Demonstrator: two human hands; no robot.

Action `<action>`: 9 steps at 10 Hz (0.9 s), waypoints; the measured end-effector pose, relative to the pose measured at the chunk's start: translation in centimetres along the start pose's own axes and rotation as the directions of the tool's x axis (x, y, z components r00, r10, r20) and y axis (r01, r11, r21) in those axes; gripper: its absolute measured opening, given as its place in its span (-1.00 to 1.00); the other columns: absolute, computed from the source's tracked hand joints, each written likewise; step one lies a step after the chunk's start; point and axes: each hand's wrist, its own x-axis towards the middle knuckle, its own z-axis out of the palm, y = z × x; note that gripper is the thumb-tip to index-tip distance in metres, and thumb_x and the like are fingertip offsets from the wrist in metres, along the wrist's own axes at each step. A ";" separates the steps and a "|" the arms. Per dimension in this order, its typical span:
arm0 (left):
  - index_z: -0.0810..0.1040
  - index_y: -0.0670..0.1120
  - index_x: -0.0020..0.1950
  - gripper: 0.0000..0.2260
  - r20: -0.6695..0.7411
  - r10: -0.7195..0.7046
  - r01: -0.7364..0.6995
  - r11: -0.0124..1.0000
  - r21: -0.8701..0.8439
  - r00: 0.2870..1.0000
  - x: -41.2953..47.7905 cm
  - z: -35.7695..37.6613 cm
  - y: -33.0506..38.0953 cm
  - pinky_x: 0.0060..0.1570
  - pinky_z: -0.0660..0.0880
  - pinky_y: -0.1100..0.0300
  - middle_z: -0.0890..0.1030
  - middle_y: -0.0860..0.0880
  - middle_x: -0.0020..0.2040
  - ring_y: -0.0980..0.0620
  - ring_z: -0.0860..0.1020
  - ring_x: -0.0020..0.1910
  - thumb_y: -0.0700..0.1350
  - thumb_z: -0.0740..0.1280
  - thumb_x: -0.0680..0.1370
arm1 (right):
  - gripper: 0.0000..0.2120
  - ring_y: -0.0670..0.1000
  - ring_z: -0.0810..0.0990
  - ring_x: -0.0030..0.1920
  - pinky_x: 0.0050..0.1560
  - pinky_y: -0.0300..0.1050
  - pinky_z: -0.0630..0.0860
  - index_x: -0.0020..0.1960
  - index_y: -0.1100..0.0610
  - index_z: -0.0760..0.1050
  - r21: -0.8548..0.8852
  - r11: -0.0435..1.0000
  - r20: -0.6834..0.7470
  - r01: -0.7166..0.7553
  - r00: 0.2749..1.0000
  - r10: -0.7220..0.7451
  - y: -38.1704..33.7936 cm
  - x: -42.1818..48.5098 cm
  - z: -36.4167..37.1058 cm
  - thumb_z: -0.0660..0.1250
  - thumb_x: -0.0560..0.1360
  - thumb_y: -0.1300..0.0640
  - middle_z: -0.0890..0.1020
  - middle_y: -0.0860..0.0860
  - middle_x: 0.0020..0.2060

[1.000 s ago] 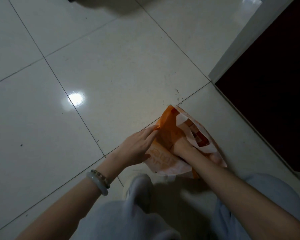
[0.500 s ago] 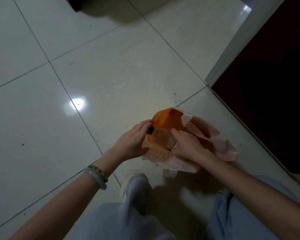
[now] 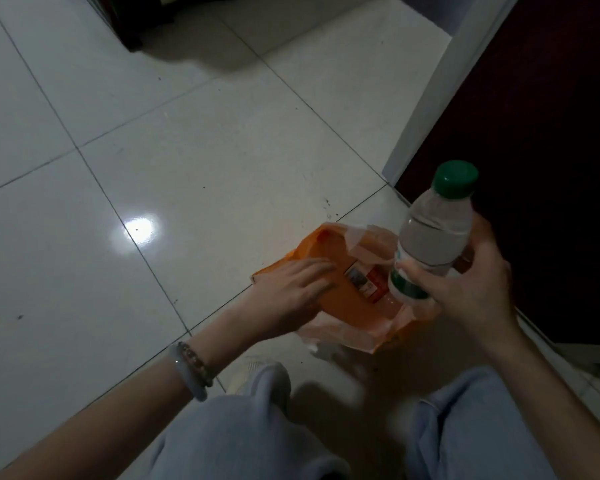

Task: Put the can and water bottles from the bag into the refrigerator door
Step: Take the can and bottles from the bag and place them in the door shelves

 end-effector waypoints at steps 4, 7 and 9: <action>0.46 -0.12 0.17 -0.77 0.516 -0.439 0.540 0.839 -0.057 0.736 9.0 5.1 0.0 -0.02 0.50 0.17 0.54 -0.11 0.12 -0.03 0.52 0.02 -0.07 0.24 0.56 | -0.26 -0.08 0.52 0.19 0.11 -0.15 0.53 0.31 -0.02 0.30 0.106 0.985 -0.235 0.139 0.966 -0.111 1.8 2.5 0.0 0.58 0.24 0.14 0.54 -0.04 0.16; 0.38 0.01 0.33 -0.47 0.674 -0.546 0.867 0.304 -0.395 0.498 10.8 8.5 3.2 0.21 0.40 0.17 0.53 -0.03 0.23 -0.02 0.51 0.14 0.13 0.35 0.40 | -0.26 -0.23 0.45 0.22 0.16 -0.18 0.49 0.31 -0.07 0.28 0.082 0.988 -0.168 0.129 0.979 -0.114 1.8 2.3 0.8 0.56 0.24 0.08 0.44 -0.31 0.15; 0.35 0.06 0.17 -0.71 0.723 -0.654 0.639 -0.463 -0.614 0.221 13.1 10.0 2.8 -0.05 0.38 0.07 0.51 0.01 -0.04 -0.01 0.50 -0.08 0.09 0.31 0.51 | -0.27 -0.22 0.46 0.22 0.14 -0.25 0.48 0.32 -0.01 0.31 0.071 0.986 -0.191 0.150 0.972 -0.134 2.4 2.2 1.0 0.58 0.25 0.15 0.45 -0.29 0.16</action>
